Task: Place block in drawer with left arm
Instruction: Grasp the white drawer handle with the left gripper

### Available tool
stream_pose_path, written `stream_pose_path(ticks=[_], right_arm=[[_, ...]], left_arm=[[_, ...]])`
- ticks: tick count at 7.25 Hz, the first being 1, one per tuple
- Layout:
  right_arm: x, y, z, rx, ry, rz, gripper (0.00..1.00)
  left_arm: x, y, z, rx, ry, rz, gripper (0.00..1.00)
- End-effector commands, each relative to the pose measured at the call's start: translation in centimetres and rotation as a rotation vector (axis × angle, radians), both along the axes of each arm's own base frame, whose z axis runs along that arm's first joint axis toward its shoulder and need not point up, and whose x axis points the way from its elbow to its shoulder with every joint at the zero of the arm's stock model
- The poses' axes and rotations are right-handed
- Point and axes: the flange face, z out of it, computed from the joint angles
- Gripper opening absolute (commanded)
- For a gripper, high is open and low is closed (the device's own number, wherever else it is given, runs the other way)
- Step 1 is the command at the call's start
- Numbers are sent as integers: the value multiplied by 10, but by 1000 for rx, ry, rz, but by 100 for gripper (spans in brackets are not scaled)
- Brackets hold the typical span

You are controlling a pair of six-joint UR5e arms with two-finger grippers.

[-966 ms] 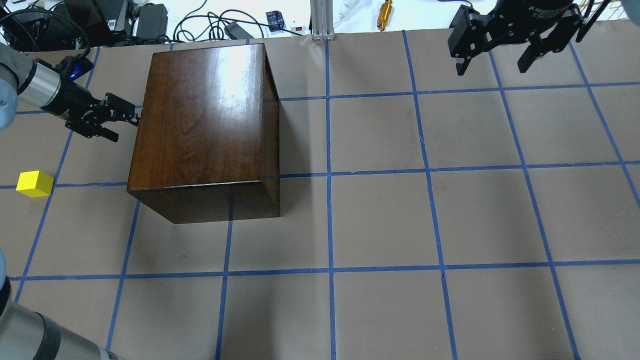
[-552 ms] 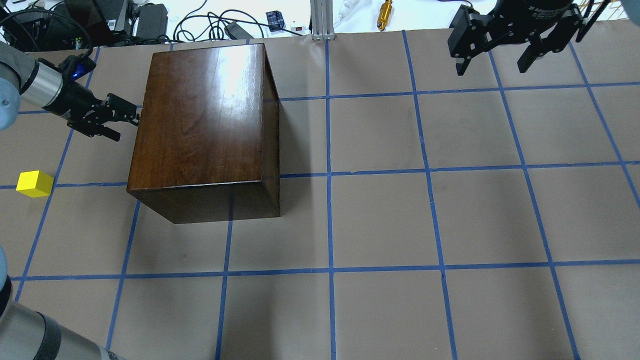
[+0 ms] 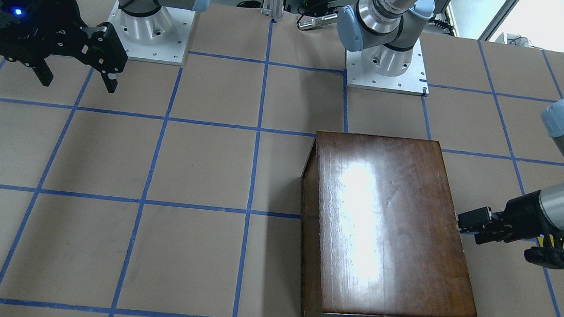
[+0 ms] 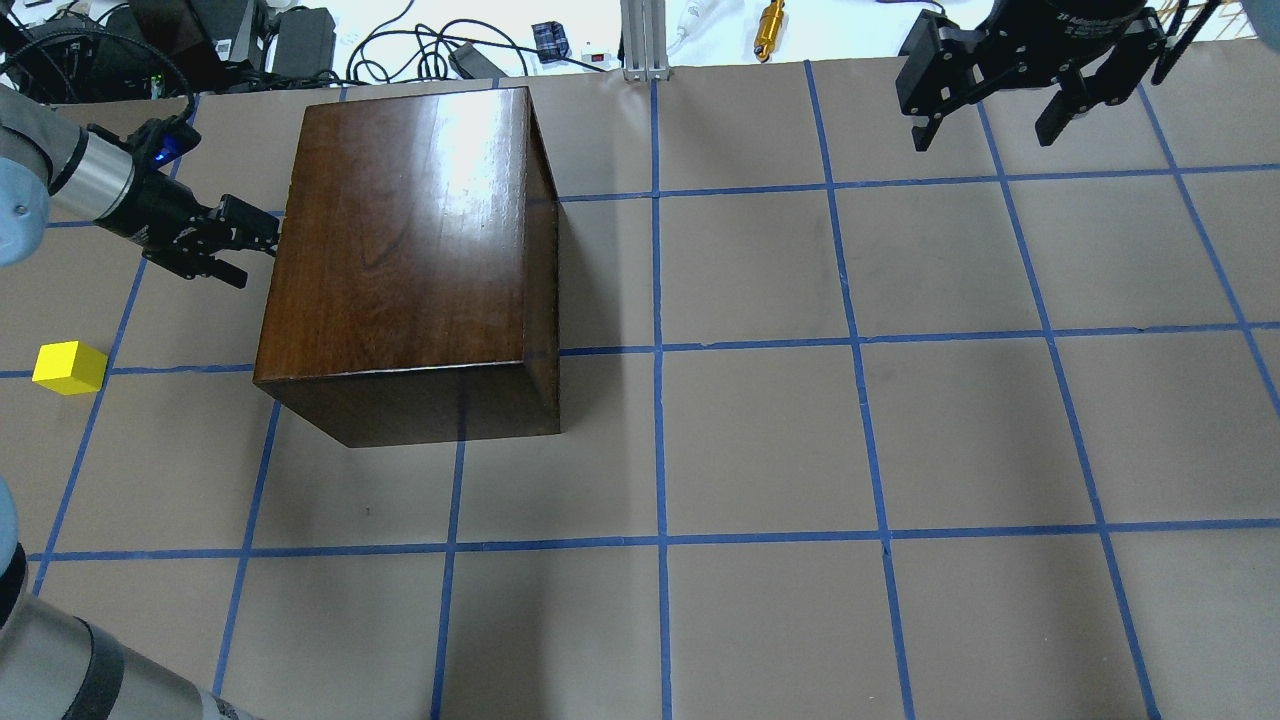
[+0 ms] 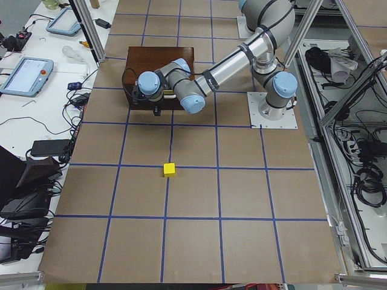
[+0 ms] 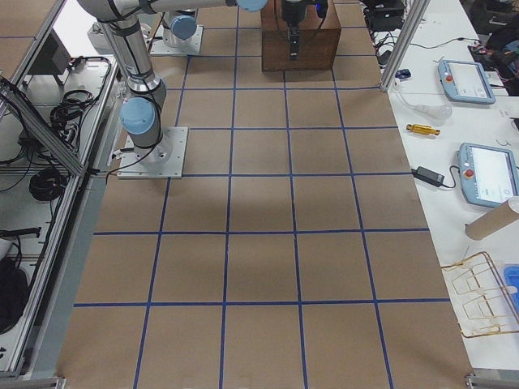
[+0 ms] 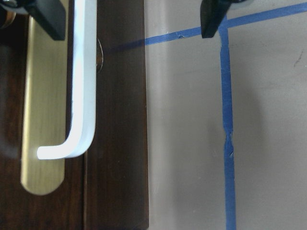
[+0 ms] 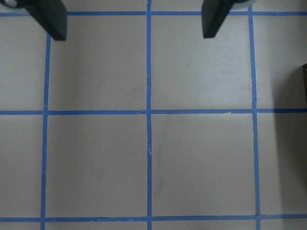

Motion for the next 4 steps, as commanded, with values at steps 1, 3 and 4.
stream_pose_path(ticks=[1,3,4], right_arm=[[0,1,1,-2,0,0,100],[-1,0,1,-2,-1,-1,100],[-1,0,0,0,0,-2,100]], left_arm=[[0,0,-5,10,4,4,100],[0,0,-5,14,5,7,100],[0,0,-6,18,5,11,100]])
